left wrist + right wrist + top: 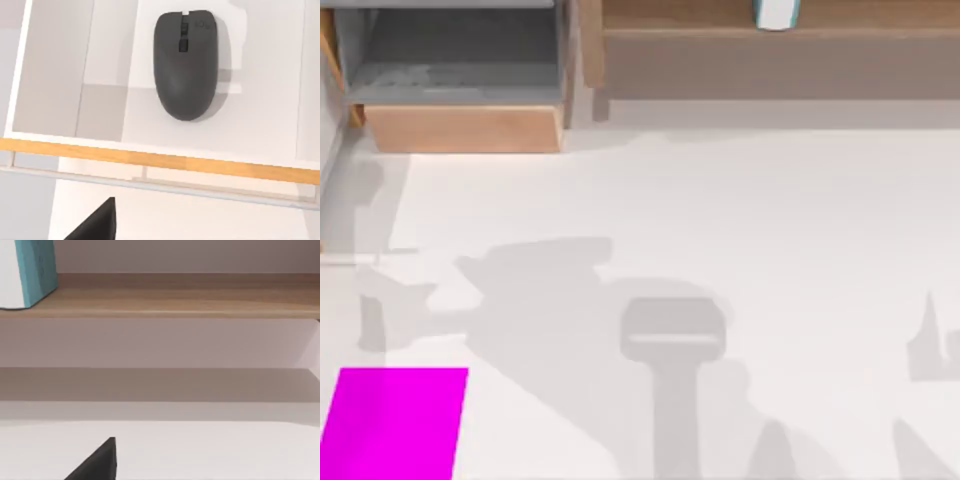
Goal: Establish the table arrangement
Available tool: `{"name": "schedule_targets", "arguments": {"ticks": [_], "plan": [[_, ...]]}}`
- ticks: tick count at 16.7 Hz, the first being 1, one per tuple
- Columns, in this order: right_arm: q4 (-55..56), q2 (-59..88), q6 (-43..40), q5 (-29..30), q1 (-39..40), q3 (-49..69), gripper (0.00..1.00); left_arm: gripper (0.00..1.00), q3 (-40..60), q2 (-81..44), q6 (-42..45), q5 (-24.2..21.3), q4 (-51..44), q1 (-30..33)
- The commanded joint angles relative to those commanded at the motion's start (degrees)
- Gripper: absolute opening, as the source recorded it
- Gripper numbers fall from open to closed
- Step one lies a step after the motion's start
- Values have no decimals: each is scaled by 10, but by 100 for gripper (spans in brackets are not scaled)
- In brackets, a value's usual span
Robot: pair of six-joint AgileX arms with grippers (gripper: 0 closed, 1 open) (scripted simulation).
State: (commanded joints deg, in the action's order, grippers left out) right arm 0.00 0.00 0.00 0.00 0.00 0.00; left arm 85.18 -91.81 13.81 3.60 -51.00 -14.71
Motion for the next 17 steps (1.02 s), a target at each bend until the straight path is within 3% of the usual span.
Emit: {"name": "schedule_targets", "arguments": {"ticks": [9, 13, 17], "plan": [[0, 0, 0, 0, 0, 0, 100, 100, 452, -469, 3, -31, -211, -44], [0, 0, 0, 0, 0, 0, 100, 100, 546, -563, -5, -49, -244, -42], [0, 0, 0, 0, 0, 0, 100, 100, 559, -576, -7, -52, -248, -39]]}}
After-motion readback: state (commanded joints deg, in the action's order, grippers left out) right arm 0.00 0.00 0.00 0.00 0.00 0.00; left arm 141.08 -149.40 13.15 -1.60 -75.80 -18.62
